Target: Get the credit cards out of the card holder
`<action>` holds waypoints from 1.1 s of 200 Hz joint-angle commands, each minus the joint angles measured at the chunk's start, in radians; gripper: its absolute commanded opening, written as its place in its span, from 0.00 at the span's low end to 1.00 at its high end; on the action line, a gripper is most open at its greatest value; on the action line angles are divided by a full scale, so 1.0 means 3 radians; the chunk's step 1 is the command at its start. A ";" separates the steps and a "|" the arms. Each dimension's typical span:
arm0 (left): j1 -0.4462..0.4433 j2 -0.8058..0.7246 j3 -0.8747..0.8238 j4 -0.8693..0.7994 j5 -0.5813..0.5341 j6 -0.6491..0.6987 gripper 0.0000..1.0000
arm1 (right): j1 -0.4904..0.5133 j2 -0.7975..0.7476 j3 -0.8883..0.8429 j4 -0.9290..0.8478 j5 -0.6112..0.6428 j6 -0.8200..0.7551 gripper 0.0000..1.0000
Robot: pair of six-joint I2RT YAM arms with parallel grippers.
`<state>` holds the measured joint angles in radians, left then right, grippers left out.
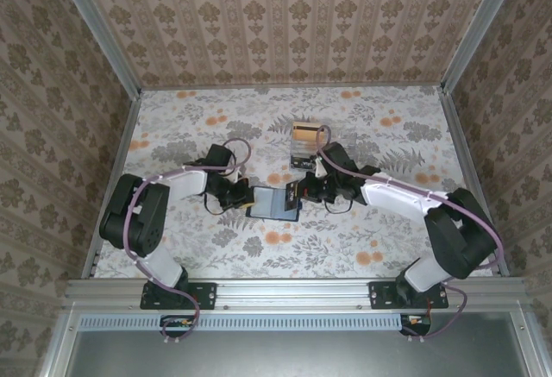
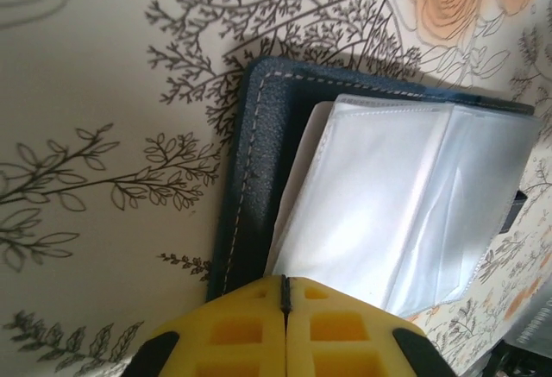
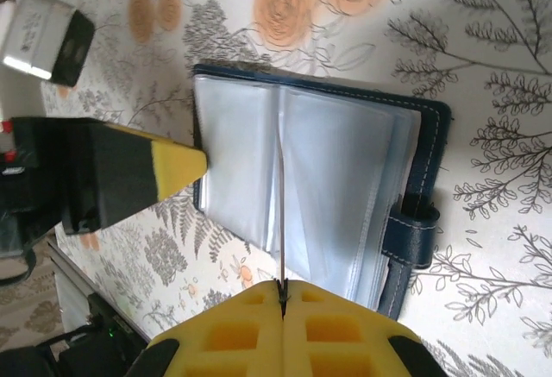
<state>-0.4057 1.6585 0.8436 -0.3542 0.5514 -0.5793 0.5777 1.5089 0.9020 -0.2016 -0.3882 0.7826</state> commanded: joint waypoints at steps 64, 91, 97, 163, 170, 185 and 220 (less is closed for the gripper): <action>0.0186 -0.0791 0.0382 -0.0264 -0.0298 0.0001 0.82 | -0.0039 -0.0103 0.1521 -0.2046 0.0873 -0.1878 0.00; 0.0280 -0.1078 0.0280 -0.0210 -0.0344 -0.0045 1.00 | -0.0029 0.0000 0.1853 -0.2271 0.1070 -0.2462 0.00; 0.0291 -0.1139 0.0255 -0.0209 -0.0353 -0.0048 1.00 | -0.0024 0.0022 0.1909 -0.2295 0.1105 -0.2581 0.00; 0.0481 -0.1651 -0.0067 -0.0284 -0.0391 -0.0080 1.00 | 0.0056 0.0421 0.2401 -0.2411 0.1777 -0.3728 0.00; 0.0503 -0.1698 -0.0102 -0.0296 -0.0390 -0.0072 1.00 | 0.0075 0.0472 0.2444 -0.2407 0.1835 -0.3814 0.00; 0.0546 -0.1785 -0.0157 -0.0335 -0.0396 -0.0074 1.00 | 0.0122 0.0593 0.2511 -0.2396 0.1936 -0.3989 0.00; 0.0585 -0.1913 -0.0180 -0.0422 -0.0401 -0.0043 1.00 | 0.0188 0.0762 0.2477 -0.2292 0.1983 -0.4385 0.00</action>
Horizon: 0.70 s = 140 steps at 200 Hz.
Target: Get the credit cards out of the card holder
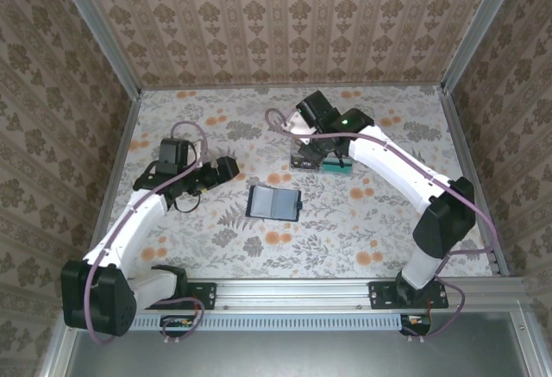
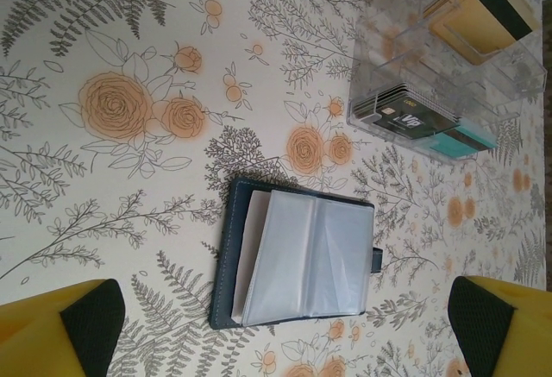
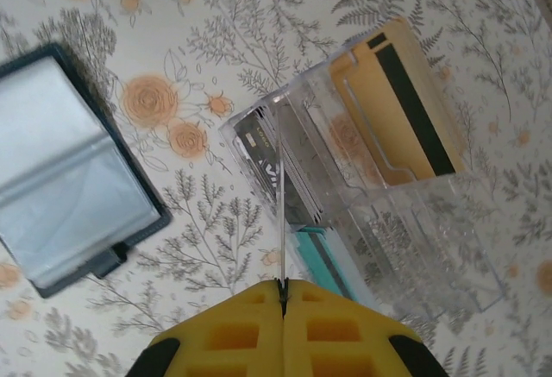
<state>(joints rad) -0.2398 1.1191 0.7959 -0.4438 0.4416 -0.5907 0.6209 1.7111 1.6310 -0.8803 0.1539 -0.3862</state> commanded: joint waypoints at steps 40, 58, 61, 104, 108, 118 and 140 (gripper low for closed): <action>0.0048 -0.0186 -0.0040 -0.0176 -0.0053 -0.0010 1.00 | 0.0139 0.0169 -0.0264 0.0386 0.0545 -0.1079 0.00; 0.0051 -0.0206 -0.0053 -0.0192 -0.0055 -0.0012 1.00 | 0.0166 0.0254 -0.0325 0.0516 0.0640 -0.1241 0.00; 0.0052 -0.0208 -0.0051 -0.0195 -0.0055 -0.0015 1.00 | 0.0169 0.0271 -0.0324 0.0520 0.0635 -0.1248 0.00; 0.0068 -0.0253 -0.0050 -0.0236 -0.0071 -0.0022 1.00 | 0.0175 0.0507 -0.0288 0.0588 0.0617 -0.1304 0.00; 0.0075 -0.0258 -0.0047 -0.0238 -0.0075 -0.0025 1.00 | 0.0175 0.0527 -0.0285 0.0592 0.0618 -0.1312 0.00; 0.0078 -0.0263 -0.0045 -0.0251 -0.0076 -0.0020 1.00 | 0.0174 0.0574 -0.0266 0.0598 0.0610 -0.1312 0.00; 0.0087 -0.0269 -0.0044 -0.0269 -0.0076 -0.0020 1.00 | 0.0170 0.0679 -0.0242 0.0611 0.0616 -0.1321 0.00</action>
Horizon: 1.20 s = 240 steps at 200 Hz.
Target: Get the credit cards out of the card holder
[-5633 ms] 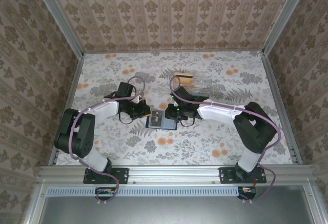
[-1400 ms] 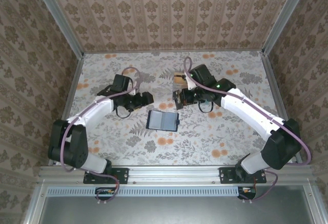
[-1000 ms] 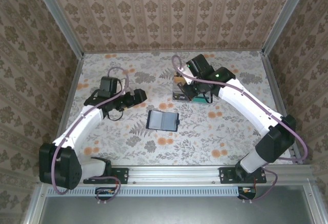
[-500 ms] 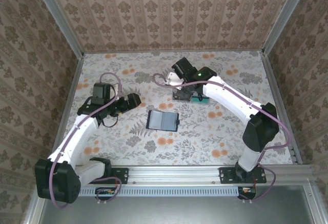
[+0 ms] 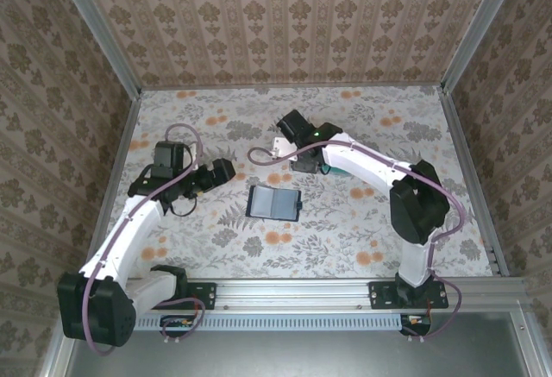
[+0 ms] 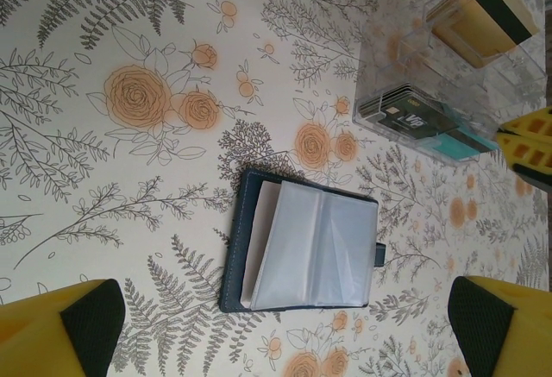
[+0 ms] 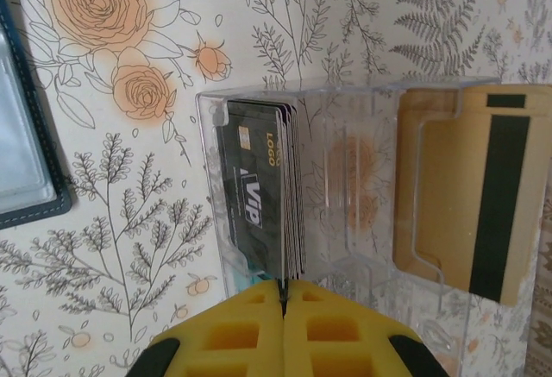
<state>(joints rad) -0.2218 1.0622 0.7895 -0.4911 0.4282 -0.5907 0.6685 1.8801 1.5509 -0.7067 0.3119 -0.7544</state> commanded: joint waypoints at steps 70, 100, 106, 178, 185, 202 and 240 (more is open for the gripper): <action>0.0086 -0.0131 -0.0039 -0.0173 -0.0021 -0.0005 1.00 | -0.0054 0.0295 0.0001 0.0117 0.0069 -0.0056 0.00; 0.0108 -0.0135 -0.0050 -0.0173 -0.0001 -0.0005 1.00 | -0.0076 0.0344 -0.0013 0.0131 0.0080 -0.0063 0.00; 0.0110 -0.0135 -0.0052 -0.0173 0.0003 -0.0005 1.00 | -0.0085 0.0347 -0.0015 0.0135 0.0086 -0.0062 0.00; 0.0130 -0.0148 -0.0065 -0.0168 0.0019 -0.0011 1.00 | -0.0137 0.0359 -0.0098 0.0166 0.0018 -0.0024 0.00; 0.0132 -0.0150 -0.0065 -0.0174 0.0017 -0.0014 1.00 | -0.0137 0.0368 -0.0093 0.0167 0.0001 -0.0005 0.00; 0.0134 -0.0152 -0.0060 -0.0179 0.0025 -0.0010 1.00 | -0.0132 0.0400 -0.0071 0.0157 -0.0025 0.0028 0.00; 0.0141 -0.0170 -0.0070 -0.0188 0.0029 -0.0007 1.00 | -0.0122 0.0487 0.0007 0.0132 -0.0039 0.0083 0.00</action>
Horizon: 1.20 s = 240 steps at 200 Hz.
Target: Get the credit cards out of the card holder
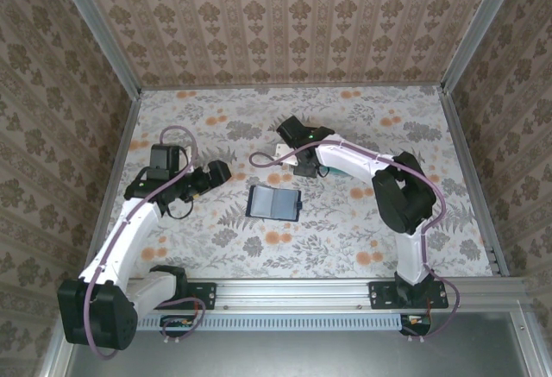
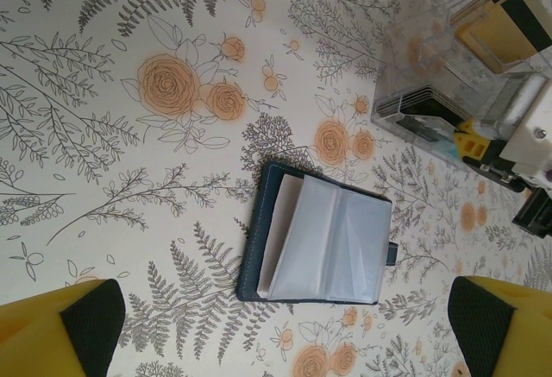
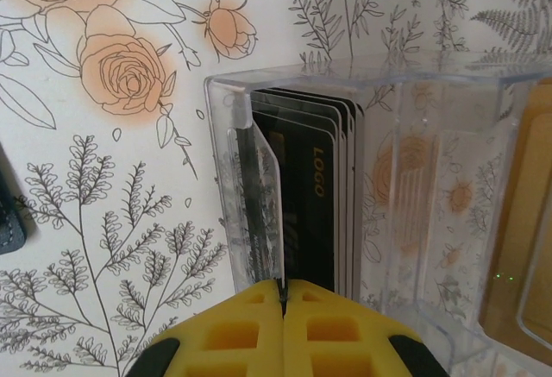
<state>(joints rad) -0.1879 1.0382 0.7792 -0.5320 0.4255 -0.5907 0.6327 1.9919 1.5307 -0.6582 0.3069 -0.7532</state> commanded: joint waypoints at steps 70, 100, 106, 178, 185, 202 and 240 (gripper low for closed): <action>0.0056 -0.0129 -0.0064 -0.0058 0.0044 -0.0010 1.00 | 0.0002 0.0134 0.0097 0.0028 0.0131 0.0163 0.20; 0.0059 -0.0118 -0.0080 -0.0037 0.0054 -0.0017 1.00 | -0.0002 0.0081 0.0088 0.0094 0.0225 0.0185 0.27; 0.0059 -0.0117 -0.0085 -0.0032 0.0058 -0.0025 1.00 | -0.0002 0.0074 0.0087 0.0112 0.0265 0.0184 0.28; 0.0059 -0.0115 -0.0087 -0.0027 0.0067 -0.0019 1.00 | -0.0028 0.0133 0.0087 0.0307 0.0598 0.0184 0.28; 0.0059 -0.0118 -0.0087 -0.0027 0.0064 -0.0018 1.00 | -0.0028 0.0132 0.0087 0.0312 0.0604 0.0188 0.28; 0.0060 -0.0117 -0.0094 -0.0021 0.0064 -0.0020 1.00 | -0.0028 0.0126 0.0088 0.0319 0.0598 0.0200 0.28; 0.0059 -0.0075 -0.0106 -0.0004 0.0103 -0.0015 1.00 | -0.0033 0.0060 0.0080 0.0328 0.0543 0.0269 0.28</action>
<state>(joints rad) -0.1749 1.0180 0.7593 -0.5316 0.4335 -0.5907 0.6308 2.0224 1.5417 -0.5732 0.4461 -0.7029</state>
